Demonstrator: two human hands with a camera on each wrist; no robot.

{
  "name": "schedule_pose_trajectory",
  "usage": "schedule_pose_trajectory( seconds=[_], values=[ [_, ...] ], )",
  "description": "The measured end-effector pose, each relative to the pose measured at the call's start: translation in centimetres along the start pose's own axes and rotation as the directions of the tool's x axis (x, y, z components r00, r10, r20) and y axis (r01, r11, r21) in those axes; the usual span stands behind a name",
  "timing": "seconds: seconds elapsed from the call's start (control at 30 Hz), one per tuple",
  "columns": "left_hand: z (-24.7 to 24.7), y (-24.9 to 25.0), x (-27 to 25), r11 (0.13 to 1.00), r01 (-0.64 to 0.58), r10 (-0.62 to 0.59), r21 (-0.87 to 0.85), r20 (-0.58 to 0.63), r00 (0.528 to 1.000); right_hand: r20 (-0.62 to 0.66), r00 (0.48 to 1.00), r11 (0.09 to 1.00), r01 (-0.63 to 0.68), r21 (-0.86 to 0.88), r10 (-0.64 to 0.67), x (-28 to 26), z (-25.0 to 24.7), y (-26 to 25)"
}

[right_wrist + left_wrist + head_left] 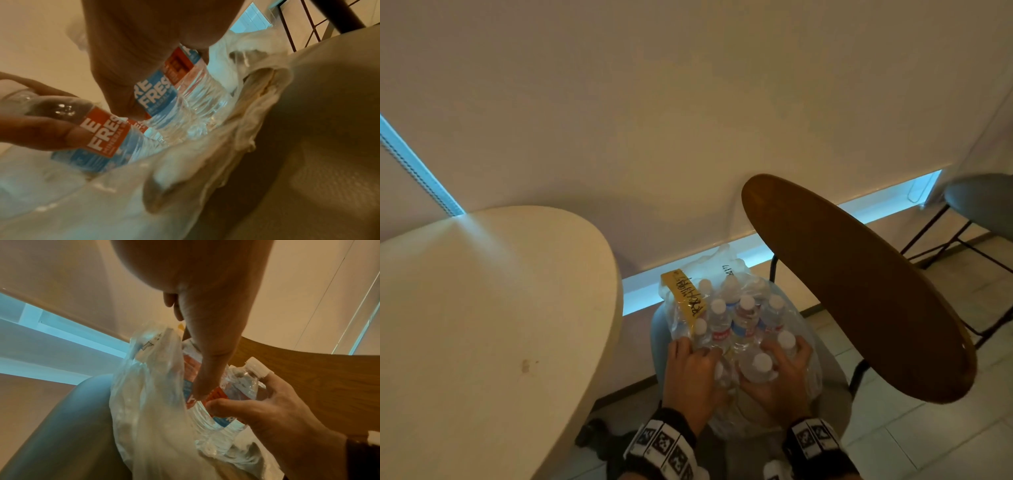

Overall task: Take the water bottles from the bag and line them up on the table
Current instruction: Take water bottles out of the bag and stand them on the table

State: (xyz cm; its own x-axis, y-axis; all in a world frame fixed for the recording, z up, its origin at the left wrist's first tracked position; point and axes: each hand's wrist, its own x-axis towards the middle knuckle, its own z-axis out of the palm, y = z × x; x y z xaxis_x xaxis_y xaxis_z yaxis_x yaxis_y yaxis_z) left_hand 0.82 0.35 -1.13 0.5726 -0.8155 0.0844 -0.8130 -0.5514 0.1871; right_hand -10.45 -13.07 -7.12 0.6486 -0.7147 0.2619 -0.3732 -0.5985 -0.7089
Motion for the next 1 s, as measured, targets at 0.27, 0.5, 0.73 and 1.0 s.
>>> schedule_pose_trajectory(
  seconds=[0.27, 0.5, 0.73, 1.0],
  values=[
    [-6.4, 2.4, -4.2, 0.771, -0.087, -0.15, -0.63, -0.313, 0.938, -0.183, 0.971, 0.976, 0.179, 0.127, -0.155, -0.4, -7.9, -4.1],
    [-18.6, 4.9, -8.5, 0.735, -0.162, -0.301, -0.658, -0.531, 0.792, -0.049, 0.904, 0.871, 0.422, 0.254, -0.424, 3.0, -19.8, -16.2],
    [-28.3, 1.9, -13.9, 0.704, -0.242, -0.342, -0.668, -0.617, 0.709, 0.047, 0.694, 0.574, 0.553, 0.604, -0.719, 4.3, -23.4, -28.4],
    [-34.4, -7.9, -19.5, 0.722, -0.198, -0.409, -0.662, -0.641, 0.65, 0.144, 0.438, 0.396, 0.565, 0.724, -0.888, 4.5, -15.7, -37.8]
  ],
)
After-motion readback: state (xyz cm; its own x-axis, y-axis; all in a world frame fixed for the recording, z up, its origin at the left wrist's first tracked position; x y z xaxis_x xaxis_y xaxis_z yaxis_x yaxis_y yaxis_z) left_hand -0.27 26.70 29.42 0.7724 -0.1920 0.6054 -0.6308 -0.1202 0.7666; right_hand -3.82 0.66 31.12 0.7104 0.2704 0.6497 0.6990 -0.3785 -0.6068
